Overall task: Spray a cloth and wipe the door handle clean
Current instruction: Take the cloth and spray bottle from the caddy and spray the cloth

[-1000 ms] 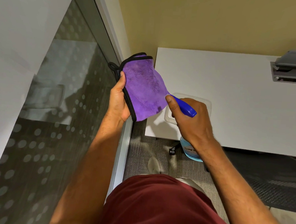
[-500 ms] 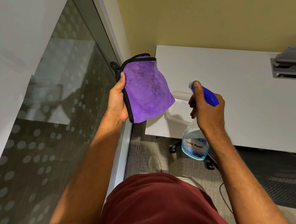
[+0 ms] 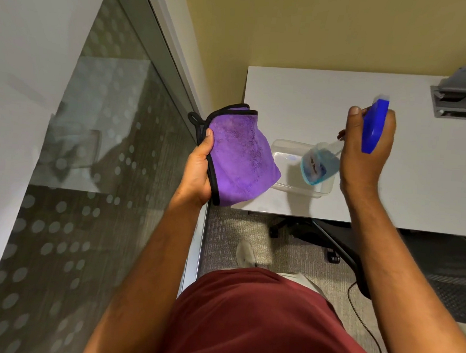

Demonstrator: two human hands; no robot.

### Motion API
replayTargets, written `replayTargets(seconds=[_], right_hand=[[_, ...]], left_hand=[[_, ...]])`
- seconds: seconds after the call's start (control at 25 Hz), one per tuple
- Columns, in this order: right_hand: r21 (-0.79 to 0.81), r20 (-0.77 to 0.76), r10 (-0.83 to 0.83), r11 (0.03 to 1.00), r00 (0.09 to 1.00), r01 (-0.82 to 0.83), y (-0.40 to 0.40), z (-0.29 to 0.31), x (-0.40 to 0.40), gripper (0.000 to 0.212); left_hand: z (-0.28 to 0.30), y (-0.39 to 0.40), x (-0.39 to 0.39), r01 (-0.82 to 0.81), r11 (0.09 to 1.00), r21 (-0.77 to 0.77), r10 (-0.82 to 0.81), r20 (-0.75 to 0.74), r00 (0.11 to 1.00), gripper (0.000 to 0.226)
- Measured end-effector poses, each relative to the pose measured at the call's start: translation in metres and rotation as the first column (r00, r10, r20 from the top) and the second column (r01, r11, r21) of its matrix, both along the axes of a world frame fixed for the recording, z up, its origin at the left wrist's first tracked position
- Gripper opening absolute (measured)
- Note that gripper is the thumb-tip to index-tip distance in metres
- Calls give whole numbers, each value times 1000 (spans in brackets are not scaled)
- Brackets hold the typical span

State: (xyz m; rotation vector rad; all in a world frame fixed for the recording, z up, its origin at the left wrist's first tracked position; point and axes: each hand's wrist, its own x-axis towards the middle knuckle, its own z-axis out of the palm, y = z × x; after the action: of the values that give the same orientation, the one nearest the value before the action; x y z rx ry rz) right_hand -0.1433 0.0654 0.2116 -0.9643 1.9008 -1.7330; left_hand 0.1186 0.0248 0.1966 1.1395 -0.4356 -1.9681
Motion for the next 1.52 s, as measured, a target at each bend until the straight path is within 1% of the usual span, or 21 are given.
replayTargets(seconds=[0.12,0.2,0.28,0.48,0.6,0.76,0.84,0.92,1.04,1.12,1.32,1.52], right_hand=[[35,-85,-1,999,996,4,-9,-31,-6,49],[58,-132,-17,998,991,24,-15,-50,-8,51],[82,-136,-13,996,991,24,-18,-68,-10,50],[127,-138,39,992,990,-22,-19,-99,-16,48],[158,-134,47,987,990,-25,-15,-110,-22,53],[200,-135,55,979,989,-27,-11,-110,-25,62],[208,-115,54,978,992,-29,-7,-111,-26,69],[218,-62,44,976,997,-30,-1,-114,-27,79],[229,-8,2,973,1000,0,10,-117,-27,92],[236,25,-30,971,999,24,15,-115,-28,94],[261,69,-49,965,996,29,19,-107,-35,87],[260,124,29,964,992,-61,36,-97,-43,99]], left_hand=[[5,7,-1,7,1000,19,-8,64,998,47],[6,11,-2,22,999,32,-25,98,995,45],[7,15,-2,26,999,44,-31,119,992,45],[8,25,0,58,996,64,-64,95,993,47],[8,31,3,58,996,68,-64,91,994,48],[6,37,9,32,998,59,-38,100,994,49],[6,40,11,23,998,58,-29,101,994,48],[7,43,12,11,999,49,-16,104,994,48],[7,48,12,-20,999,34,16,113,993,46],[8,53,10,-42,999,25,39,108,993,45],[10,69,2,-67,998,18,66,54,996,45],[13,99,-9,-124,992,-33,125,33,992,45]])
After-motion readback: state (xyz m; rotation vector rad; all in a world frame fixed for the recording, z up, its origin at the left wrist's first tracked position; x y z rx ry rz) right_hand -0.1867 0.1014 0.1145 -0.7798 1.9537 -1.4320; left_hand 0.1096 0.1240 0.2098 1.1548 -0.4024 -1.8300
